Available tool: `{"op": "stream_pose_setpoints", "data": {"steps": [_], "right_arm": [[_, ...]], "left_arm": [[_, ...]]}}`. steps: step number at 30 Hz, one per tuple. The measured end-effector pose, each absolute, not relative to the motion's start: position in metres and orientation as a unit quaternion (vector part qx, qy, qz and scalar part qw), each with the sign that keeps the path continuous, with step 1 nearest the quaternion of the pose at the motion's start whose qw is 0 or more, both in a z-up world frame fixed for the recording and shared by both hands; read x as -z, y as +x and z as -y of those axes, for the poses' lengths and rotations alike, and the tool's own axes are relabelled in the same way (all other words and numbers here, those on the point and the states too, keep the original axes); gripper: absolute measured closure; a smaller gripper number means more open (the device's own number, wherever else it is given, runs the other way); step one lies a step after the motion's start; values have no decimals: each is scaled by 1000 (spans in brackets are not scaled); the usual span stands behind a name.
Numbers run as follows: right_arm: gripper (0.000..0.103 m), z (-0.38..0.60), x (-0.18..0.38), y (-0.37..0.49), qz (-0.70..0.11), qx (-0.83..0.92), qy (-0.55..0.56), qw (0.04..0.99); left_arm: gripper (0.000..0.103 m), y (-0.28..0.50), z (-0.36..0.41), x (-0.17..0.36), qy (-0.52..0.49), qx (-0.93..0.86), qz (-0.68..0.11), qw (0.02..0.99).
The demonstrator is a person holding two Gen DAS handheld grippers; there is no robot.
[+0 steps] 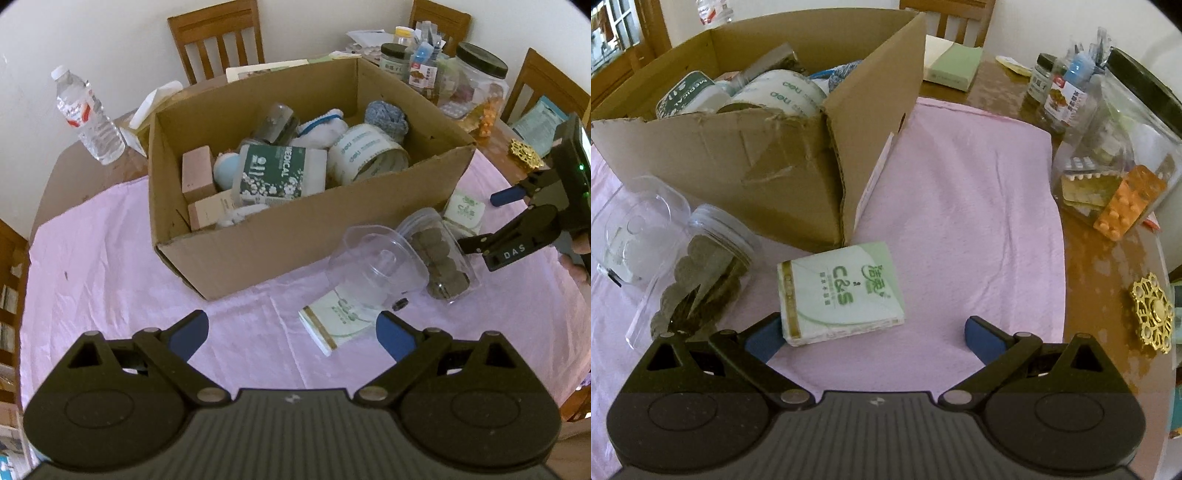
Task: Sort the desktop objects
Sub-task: 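Withdraw both tools from the box toward the remaining jars and tissue pack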
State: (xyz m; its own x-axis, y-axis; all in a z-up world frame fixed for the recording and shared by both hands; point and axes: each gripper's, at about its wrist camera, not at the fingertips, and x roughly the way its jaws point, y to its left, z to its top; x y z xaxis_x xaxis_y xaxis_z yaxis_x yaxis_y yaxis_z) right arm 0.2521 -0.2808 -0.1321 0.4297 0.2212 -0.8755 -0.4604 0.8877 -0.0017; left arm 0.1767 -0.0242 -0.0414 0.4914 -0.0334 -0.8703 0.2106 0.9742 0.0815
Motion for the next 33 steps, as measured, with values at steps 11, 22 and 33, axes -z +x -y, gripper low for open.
{"op": "stream_pose_setpoints", "data": {"steps": [11, 22, 33], "right_arm": [[0, 277, 132, 256, -504, -189, -114, 835], [0, 280, 133, 256, -482, -220, -128, 838], [0, 257, 132, 271, -483, -275, -163, 815]], "left_arm": [[6, 168, 28, 68, 50, 83, -512, 854], [6, 169, 22, 89, 6, 79, -518, 852], [6, 179, 23, 102, -7, 77, -514, 855]]}}
